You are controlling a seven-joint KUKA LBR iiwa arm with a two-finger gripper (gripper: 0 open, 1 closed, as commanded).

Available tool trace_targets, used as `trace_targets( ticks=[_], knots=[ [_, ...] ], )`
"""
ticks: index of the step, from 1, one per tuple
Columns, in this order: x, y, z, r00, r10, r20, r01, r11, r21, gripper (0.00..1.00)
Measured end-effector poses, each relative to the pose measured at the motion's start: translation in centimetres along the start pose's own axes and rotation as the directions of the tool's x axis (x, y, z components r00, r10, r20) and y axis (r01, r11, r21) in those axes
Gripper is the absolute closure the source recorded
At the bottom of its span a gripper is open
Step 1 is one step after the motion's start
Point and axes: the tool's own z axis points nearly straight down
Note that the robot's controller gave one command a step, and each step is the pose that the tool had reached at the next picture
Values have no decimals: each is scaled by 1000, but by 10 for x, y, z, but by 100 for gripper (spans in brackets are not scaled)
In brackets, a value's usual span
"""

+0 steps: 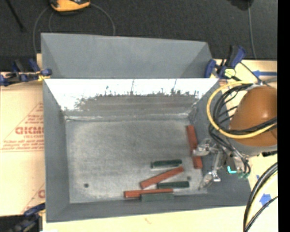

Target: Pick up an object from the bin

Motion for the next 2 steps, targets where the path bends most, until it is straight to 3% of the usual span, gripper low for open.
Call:
trace_targets(
  ticks=[1,2],
  knots=[
    [-2,0,-3,1000,-4,7,4,1000,2,0],
    [-40,36,63,995,101,12,-101,995,-1,0]
  ],
)
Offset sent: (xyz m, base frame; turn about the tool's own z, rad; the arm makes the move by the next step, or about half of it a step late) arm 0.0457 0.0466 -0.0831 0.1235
